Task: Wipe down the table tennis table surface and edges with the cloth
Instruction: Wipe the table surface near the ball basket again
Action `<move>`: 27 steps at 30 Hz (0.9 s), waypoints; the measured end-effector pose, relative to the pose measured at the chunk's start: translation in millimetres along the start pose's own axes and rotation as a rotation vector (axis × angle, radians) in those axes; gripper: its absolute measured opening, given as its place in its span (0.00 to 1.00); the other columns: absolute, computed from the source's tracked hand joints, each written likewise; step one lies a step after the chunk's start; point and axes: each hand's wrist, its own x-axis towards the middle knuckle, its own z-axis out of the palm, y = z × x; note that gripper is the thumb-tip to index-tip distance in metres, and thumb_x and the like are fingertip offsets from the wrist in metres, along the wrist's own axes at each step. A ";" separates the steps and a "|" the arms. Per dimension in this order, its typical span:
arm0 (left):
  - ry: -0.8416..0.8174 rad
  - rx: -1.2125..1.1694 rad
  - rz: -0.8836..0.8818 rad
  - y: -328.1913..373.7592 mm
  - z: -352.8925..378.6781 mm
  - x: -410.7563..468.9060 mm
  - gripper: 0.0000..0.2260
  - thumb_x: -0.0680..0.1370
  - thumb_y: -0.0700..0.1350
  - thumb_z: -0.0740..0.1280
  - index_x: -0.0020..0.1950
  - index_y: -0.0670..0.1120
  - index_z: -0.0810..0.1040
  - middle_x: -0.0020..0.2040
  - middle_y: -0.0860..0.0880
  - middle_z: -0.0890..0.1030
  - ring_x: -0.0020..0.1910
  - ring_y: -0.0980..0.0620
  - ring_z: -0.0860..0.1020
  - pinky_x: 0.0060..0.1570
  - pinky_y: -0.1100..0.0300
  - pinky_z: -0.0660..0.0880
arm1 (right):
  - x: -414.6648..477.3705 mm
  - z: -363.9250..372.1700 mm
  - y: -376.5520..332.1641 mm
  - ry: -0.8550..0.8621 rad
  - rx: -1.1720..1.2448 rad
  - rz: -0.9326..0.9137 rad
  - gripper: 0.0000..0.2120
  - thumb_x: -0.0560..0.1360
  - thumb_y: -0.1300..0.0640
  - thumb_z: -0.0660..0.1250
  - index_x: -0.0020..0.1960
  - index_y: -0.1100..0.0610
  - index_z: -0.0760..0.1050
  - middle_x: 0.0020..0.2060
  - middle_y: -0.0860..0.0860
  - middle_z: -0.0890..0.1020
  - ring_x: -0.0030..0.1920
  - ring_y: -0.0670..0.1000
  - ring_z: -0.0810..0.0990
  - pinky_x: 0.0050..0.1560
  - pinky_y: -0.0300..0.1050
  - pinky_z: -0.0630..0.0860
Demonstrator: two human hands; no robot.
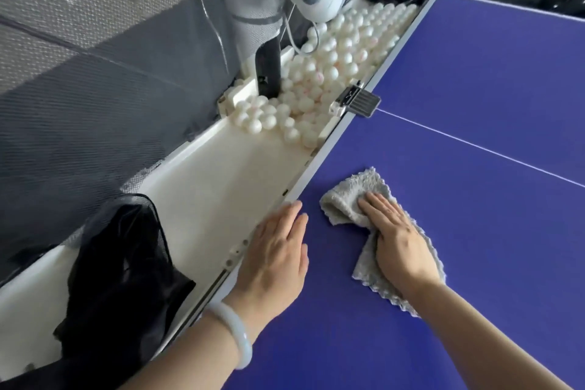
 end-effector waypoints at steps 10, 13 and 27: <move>-0.075 -0.055 -0.260 -1.5 37.1 46.4 0.27 0.83 0.49 0.50 0.80 0.42 0.51 0.80 0.44 0.56 0.78 0.49 0.57 0.76 0.59 0.52 | 52.3 3.2 -1.7 -0.188 -0.087 -0.367 0.27 0.79 0.67 0.60 0.76 0.50 0.67 0.76 0.48 0.64 0.78 0.50 0.57 0.79 0.50 0.51; -0.097 -0.074 -0.285 0.1 32.8 47.0 0.26 0.83 0.49 0.49 0.81 0.43 0.50 0.80 0.46 0.55 0.78 0.51 0.56 0.75 0.61 0.51 | 116.5 6.1 9.6 -0.072 -0.096 -0.163 0.27 0.80 0.68 0.54 0.77 0.52 0.65 0.77 0.48 0.63 0.79 0.49 0.56 0.79 0.48 0.49; -0.079 -0.032 -0.264 3.7 22.7 51.3 0.27 0.78 0.49 0.50 0.71 0.38 0.72 0.68 0.42 0.76 0.65 0.46 0.77 0.61 0.52 0.76 | 173.8 2.7 31.4 -0.014 -0.106 -0.155 0.27 0.77 0.70 0.58 0.75 0.56 0.68 0.74 0.51 0.68 0.76 0.51 0.63 0.78 0.43 0.51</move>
